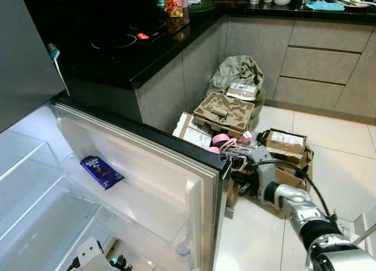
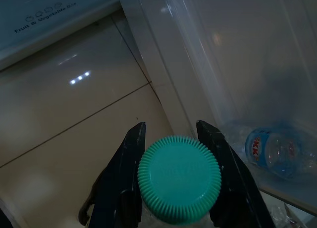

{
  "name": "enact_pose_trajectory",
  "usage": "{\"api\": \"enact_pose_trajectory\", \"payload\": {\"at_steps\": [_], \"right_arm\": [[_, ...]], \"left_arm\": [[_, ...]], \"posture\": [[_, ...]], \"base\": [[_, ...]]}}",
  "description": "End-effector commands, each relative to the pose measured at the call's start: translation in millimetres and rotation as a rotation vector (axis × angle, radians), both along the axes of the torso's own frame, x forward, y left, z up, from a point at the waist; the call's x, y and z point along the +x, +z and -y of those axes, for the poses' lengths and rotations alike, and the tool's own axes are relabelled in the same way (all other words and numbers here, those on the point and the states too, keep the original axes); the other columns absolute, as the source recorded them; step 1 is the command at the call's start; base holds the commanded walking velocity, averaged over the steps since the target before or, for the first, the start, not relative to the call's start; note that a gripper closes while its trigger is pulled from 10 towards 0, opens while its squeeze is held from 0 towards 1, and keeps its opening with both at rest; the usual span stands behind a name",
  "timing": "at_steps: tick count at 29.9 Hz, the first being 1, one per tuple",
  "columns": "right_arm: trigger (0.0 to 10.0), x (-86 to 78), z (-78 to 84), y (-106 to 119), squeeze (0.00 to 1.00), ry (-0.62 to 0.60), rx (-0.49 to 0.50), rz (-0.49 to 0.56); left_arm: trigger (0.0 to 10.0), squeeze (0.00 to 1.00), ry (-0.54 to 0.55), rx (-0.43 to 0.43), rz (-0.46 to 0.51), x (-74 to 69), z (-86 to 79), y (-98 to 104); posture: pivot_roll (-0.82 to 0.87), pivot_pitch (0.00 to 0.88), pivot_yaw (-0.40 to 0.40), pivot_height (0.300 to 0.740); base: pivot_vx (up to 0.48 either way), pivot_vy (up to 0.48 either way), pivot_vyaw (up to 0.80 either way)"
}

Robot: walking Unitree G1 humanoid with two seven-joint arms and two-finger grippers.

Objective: Restocking fridge

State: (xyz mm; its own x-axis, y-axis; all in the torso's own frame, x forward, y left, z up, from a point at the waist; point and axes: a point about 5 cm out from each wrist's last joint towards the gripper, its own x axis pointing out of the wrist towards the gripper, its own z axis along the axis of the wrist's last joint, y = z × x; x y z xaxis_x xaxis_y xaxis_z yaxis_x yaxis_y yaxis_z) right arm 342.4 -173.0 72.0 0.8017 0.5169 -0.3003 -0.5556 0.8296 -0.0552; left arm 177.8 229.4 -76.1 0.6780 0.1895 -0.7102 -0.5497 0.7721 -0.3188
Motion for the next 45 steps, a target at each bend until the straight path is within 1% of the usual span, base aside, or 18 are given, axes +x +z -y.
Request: {"api": "enact_pose_trajectory", "payload": {"at_steps": [1,7,12,14,15,16,18,21,23,24,25,26,31,34,36,37,39,45], "right_arm": [[10.0,0.7,4.2,-2,0.0,-0.052,-0.02,-0.009],[10.0,-5.5,4.0,-12,0.0,-0.002,-0.051,-0.068],[10.0,-18.7,0.2,-28,0.0,0.118,-0.114,-0.174],[10.0,-36.5,-0.3,-47,0.0,0.272,-0.227,-0.285],[10.0,-36.5,-0.3,-47,0.0,0.272,-0.227,-0.285],[10.0,-44.5,-1.0,-54,0.0,0.357,-0.281,-0.315],[10.0,-48.4,-2.6,-56,0.0,0.397,-0.278,-0.339],[10.0,-60.1,-11.1,-61,0.0,0.54,-0.227,-0.409],[10.0,-60.1,-11.1,-61,0.0,0.54,-0.227,-0.409],[10.0,-63.6,-15.0,-62,0.0,0.591,-0.202,-0.425],[10.0,-67.1,-32.6,-56,0.0,0.704,-0.069,-0.413],[10.0,-67.1,-32.6,-56,0.0,0.704,-0.069,-0.413],[10.0,-62.9,-71.1,-32,0.0,0.824,0.216,-0.313],[10.0,-62.0,-75.2,-30,0.0,0.826,0.237,-0.3],[10.0,-58.8,-86.5,-21,0.0,0.834,0.312,-0.258],[10.0,-58.8,-86.5,-21,0.0,0.834,0.312,-0.258],[10.0,-55.1,-93.2,-14,0.0,0.824,0.352,-0.216],[10.0,-45.2,-97.1,-8,0.0,0.726,0.333,-0.142]], "left_arm": [[10.0,0.0,-0.011,0.001,-0.052,-9.9,-1.3,-5],[10.0,0.0,-0.011,0.003,-0.056,-10.9,-1.7,-5],[10.0,0.0,-0.008,0.002,-0.056,-11.2,-1.7,-6],[10.0,0.0,0.006,0.002,-0.052,-11.2,-3.3,-5],[10.0,0.0,0.006,0.002,-0.052,-11.2,-3.3,-5],[10.0,0.0,0.01,0.006,-0.048,-10.3,-5.1,-4],[10.0,0.0,0.013,0.009,-0.044,-9.1,-7.0,-3],[10.0,0.0,0.021,0.021,-0.03,-5.6,-12.8,0],[10.0,0.0,0.021,0.021,-0.03,-5.6,-12.8,0],[10.0,0.0,0.023,0.025,-0.025,-4.8,-14.7,1],[10.0,0.0,0.032,0.033,-0.012,-2.4,-19.4,4],[10.0,0.0,0.032,0.033,-0.012,-2.4,-19.4,4],[10.0,0.0,0.07,0.062,0.042,4.6,-35.9,13],[10.0,0.0,0.077,0.069,0.055,6.2,-39.9,15],[10.0,0.0,0.114,0.101,0.113,14.3,-58.1,28],[10.0,0.0,0.114,0.101,0.113,14.3,-58.1,28],[10.0,0.0,0.134,0.132,0.161,21.7,-73.1,40],[10.0,0.0,0.145,0.188,0.233,34.1,-93.6,60]], "posture": [[-0.13,0.0,0.022,0.74],[-0.12,0.0,0.028,0.74],[-0.12,0.0,0.025,0.74],[-0.12,0.0,0.025,0.74],[-0.12,0.0,0.025,0.74],[-0.12,0.0,0.025,0.74],[-0.12,0.0,0.025,0.74],[-0.12,0.0,0.028,0.74],[-0.12,0.0,0.028,0.74],[-0.12,0.0,0.031,0.74],[-0.11,0.0,0.035,0.74],[-0.11,0.0,0.035,0.74],[-0.11,0.0,0.039,0.74],[-0.11,0.0,0.039,0.74],[-0.1,0.002,0.037,0.74],[-0.1,0.002,0.037,0.74],[-0.09,0.021,0.032,0.74],[-0.08,0.042,0.034,0.74]], "base": [[0.0,0.0,0.0],[0.0,0.0,0.0],[0.0,0.0,0.0],[0.0,0.0,0.0],[0.0,0.0,0.0],[0.0,0.0,0.0],[0.0,0.0,0.0],[0.0,0.0,0.0],[0.0,0.0,0.0],[0.0,0.0,0.0],[0.0,0.0,0.0],[0.0,0.0,0.0],[0.0,0.0,0.0],[0.0,0.0,0.0],[0.0,0.0,0.0],[0.0,0.0,0.0],[0.0,0.0,0.0],[0.0,0.0,0.0]]}}
